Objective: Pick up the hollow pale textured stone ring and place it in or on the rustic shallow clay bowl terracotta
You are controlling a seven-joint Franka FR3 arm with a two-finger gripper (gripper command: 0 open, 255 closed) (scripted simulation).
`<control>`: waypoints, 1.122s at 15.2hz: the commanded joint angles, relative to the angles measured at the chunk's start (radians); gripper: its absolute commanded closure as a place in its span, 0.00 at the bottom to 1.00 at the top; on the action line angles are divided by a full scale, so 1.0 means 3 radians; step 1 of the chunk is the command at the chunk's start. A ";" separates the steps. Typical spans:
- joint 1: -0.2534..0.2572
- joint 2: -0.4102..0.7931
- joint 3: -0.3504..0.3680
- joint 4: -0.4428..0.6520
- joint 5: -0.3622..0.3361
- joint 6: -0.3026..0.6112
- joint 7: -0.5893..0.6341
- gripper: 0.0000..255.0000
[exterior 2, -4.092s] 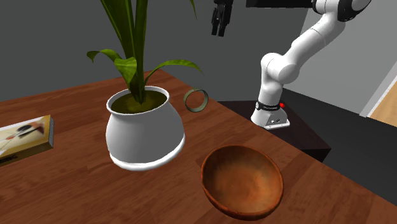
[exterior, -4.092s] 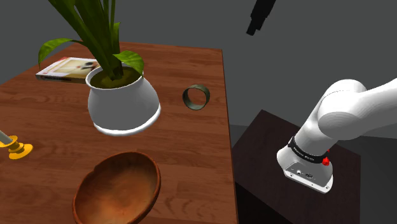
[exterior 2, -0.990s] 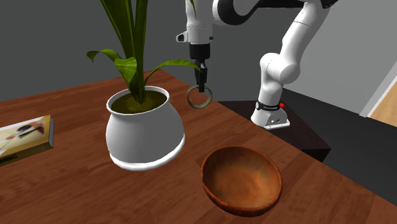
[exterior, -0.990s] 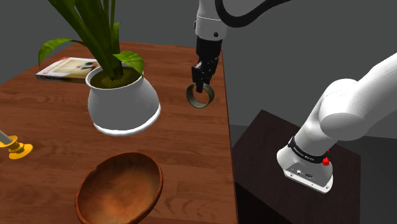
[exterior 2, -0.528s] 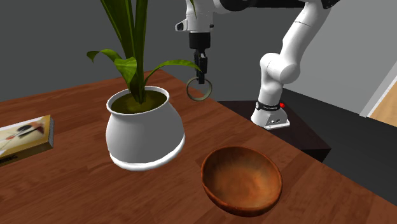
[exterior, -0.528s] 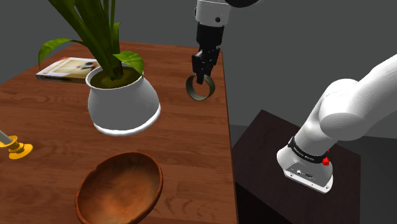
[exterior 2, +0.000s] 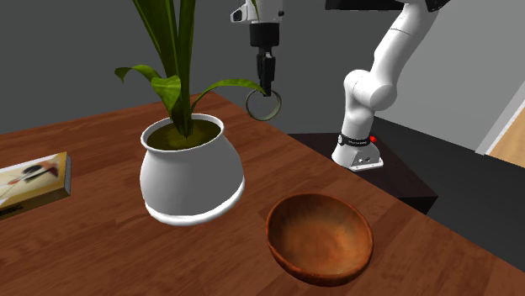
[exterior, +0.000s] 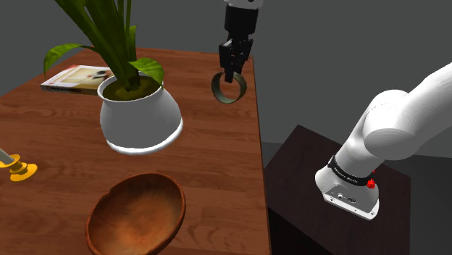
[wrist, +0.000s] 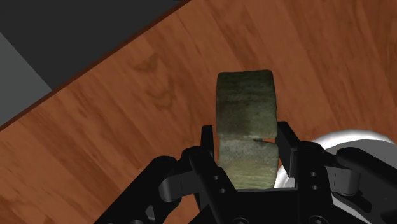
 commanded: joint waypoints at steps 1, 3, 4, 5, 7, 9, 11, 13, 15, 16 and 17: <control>-0.0003 0.0005 -0.0007 0.0096 -0.0008 -0.0092 0.0013 1.00; -0.0007 0.0009 -0.0014 0.0189 -0.0016 -0.0179 0.0024 1.00; -0.0009 0.0013 -0.0018 0.0236 -0.0020 -0.0223 0.0029 1.00; -0.0010 0.0017 -0.0021 0.0284 -0.0023 -0.0267 0.0035 1.00; -0.0014 0.0027 -0.0028 0.0383 -0.0031 -0.0354 0.0047 1.00; -0.0017 0.0041 -0.0034 0.0484 -0.0038 -0.0442 0.0059 1.00; 0.0009 0.0057 0.0024 0.0533 -0.0022 -0.0459 0.0145 1.00; 0.0060 0.0096 0.0145 0.0602 0.0008 -0.0459 0.0314 1.00; 0.0109 0.0151 0.0267 0.0686 0.0029 -0.0457 0.0486 1.00; 0.0132 0.0184 0.0330 0.0733 0.0037 -0.0456 0.0574 1.00; 0.0154 0.0221 0.0393 0.0784 0.0041 -0.0455 0.0662 1.00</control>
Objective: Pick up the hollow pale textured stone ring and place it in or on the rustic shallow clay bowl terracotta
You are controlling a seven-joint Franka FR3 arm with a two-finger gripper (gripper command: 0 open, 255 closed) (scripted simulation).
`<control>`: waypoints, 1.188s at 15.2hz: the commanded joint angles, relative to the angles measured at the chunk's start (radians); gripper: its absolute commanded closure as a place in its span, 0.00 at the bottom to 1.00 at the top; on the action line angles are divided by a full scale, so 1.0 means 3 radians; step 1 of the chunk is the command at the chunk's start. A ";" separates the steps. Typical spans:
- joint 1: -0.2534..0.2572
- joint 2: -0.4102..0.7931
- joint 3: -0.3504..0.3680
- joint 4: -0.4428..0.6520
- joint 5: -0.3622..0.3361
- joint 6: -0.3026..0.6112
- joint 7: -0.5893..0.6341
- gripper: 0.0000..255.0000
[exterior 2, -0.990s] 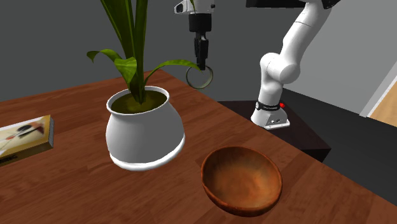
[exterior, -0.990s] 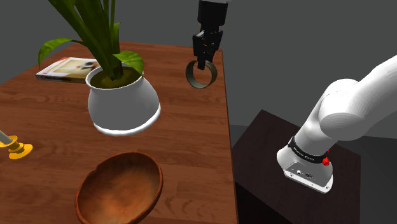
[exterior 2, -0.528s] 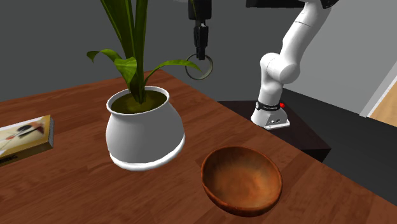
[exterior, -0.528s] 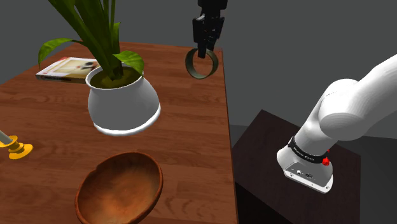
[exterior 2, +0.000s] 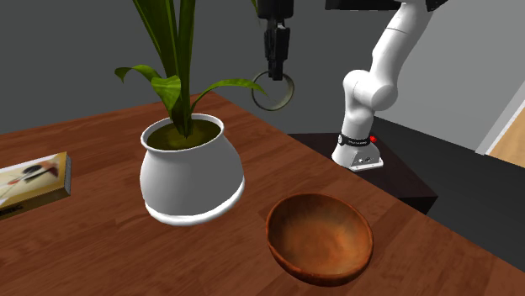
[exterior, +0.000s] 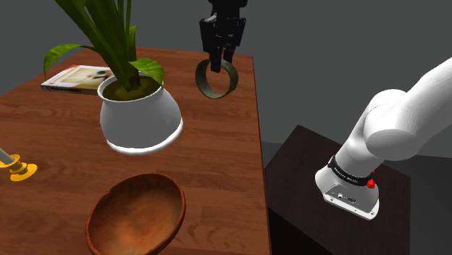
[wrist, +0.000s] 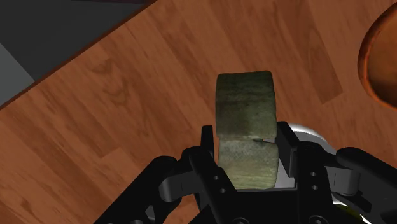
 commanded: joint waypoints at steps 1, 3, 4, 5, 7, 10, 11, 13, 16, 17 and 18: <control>0.0043 0.0079 0.0125 0.0102 0.0007 0.0008 0.0179 1.00; 0.0085 0.0174 0.0256 0.0223 -0.0001 0.0011 0.0362 1.00; 0.0105 0.0228 0.0322 0.0289 -0.0010 0.0012 0.0456 1.00; 0.0125 0.0286 0.0390 0.0359 -0.0024 0.0013 0.0551 1.00; 0.0166 0.0418 0.0529 0.0512 -0.0067 0.0014 0.0747 1.00; 0.0238 0.0657 0.0739 0.0775 -0.0175 0.0007 0.1058 1.00; 0.0266 0.0748 0.0811 0.0872 -0.0226 0.0002 0.1167 1.00; 0.0333 0.0952 0.0953 0.1084 -0.0350 -0.0015 0.1394 1.00; 0.0486 0.1313 0.1152 0.1449 -0.0604 -0.0069 0.1754 1.00; 0.0558 0.1447 0.1208 0.1586 -0.0706 -0.0098 0.1877 1.00; 0.0639 0.1589 0.1260 0.1733 -0.0816 -0.0134 0.2000 1.00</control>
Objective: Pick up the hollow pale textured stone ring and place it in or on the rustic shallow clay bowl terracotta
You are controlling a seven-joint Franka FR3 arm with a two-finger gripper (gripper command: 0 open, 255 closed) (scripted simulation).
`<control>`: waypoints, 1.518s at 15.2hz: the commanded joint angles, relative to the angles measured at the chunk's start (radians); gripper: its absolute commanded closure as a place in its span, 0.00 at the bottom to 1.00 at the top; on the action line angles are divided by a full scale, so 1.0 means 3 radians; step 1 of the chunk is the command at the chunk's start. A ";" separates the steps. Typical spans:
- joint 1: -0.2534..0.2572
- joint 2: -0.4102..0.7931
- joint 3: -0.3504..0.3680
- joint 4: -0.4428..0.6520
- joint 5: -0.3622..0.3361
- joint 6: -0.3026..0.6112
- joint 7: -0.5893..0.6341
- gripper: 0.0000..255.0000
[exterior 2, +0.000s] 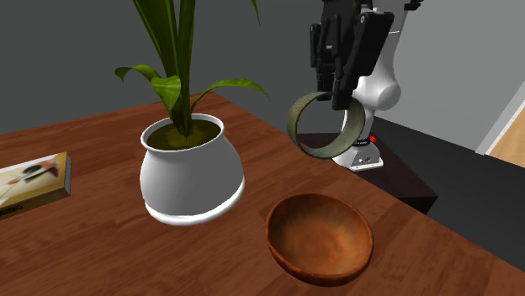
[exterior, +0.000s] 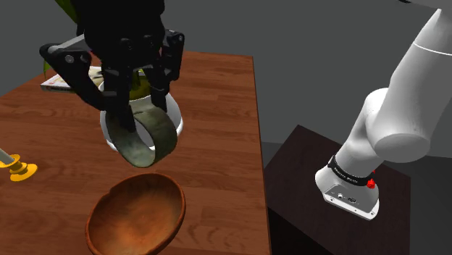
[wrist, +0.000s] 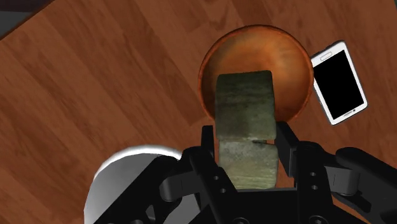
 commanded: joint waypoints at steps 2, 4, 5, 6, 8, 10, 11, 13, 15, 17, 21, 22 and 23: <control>0.0276 0.0463 0.0133 0.0495 -0.0361 -0.0135 0.0369 1.00; 0.0472 0.0684 0.0145 0.0713 -0.0532 -0.0179 0.0529 1.00; 0.0455 0.0658 0.0140 0.0636 -0.0511 -0.0122 0.0519 1.00; 0.0435 0.0635 0.0138 0.0563 -0.0494 -0.0067 0.0509 1.00; 0.0400 0.0594 0.0137 0.0422 -0.0463 0.0040 0.0492 1.00; 0.0369 0.0559 0.0136 0.0290 -0.0437 0.0145 0.0476 1.00; 0.0356 0.0543 0.0135 0.0227 -0.0425 0.0195 0.0469 1.00; 0.0333 0.0516 0.0133 0.0106 -0.0405 0.0295 0.0455 1.00; 0.0314 0.0494 0.0130 -0.0010 -0.0389 0.0393 0.0444 1.00; 0.0297 0.0476 0.0128 -0.0119 -0.0376 0.0489 0.0434 1.00; 0.0273 0.0455 0.0123 -0.0322 -0.0361 0.0675 0.0420 1.00; 0.0268 0.0452 0.0121 -0.0370 -0.0360 0.0720 0.0417 1.00; 0.0265 0.0451 0.0120 -0.0416 -0.0359 0.0766 0.0415 1.00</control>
